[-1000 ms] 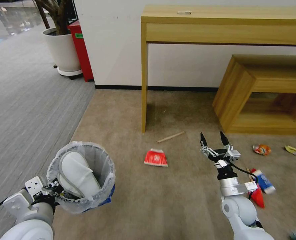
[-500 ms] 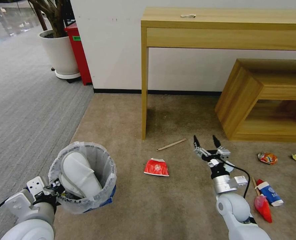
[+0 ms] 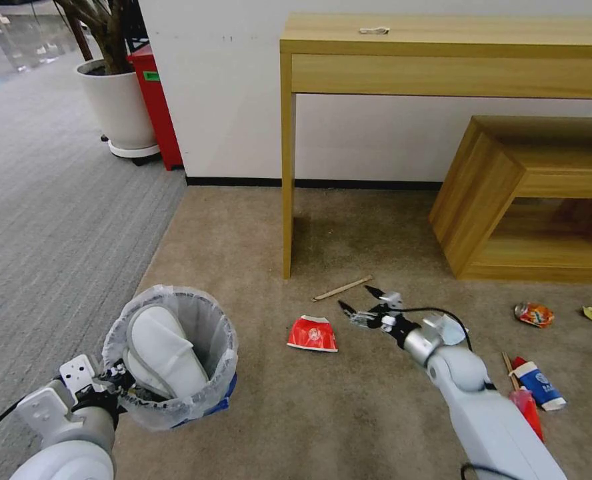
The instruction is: Pick up the trash bin and place the garbage on the floor into it.
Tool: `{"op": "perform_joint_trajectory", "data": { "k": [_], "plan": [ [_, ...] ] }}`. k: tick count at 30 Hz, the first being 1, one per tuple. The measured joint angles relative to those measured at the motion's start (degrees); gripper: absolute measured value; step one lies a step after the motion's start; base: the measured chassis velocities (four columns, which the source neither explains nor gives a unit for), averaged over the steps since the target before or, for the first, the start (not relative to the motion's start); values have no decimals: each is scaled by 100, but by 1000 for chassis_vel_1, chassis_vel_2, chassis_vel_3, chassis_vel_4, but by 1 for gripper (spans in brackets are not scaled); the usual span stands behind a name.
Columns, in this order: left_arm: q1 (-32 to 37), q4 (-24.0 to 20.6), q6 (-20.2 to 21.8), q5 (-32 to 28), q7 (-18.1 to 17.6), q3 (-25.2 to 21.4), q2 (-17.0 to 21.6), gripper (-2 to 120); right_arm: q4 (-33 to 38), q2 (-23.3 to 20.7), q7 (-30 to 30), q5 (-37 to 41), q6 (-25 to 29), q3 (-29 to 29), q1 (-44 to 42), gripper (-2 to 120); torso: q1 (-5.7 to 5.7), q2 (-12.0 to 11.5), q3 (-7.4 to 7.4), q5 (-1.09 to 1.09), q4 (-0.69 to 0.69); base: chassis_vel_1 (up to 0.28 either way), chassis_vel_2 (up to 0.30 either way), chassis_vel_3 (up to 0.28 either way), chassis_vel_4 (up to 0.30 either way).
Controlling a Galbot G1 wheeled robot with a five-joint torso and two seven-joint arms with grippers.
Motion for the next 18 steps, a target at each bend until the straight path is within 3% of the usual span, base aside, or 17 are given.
{"op": "perform_joint_trajectory", "data": {
  "k": [3,8,18],
  "plan": [
    [43,-54,-2,10,-8,-8,-29,1,-868,313,-283,-708,75,-349,656,100,0,0,1,0,1,0,0,0,0],
    [100,-137,-9,12,-12,-44,-38,1,-1830,740,-412,-1651,407,-431,1251,100,0,0,0,-1,1,0,0,0,0],
    [75,-186,-13,-8,-12,-52,-44,1,-2866,1184,-385,-3226,570,-183,1723,100,0,0,0,-2,-1,0,0,0,0]
  ]
}}
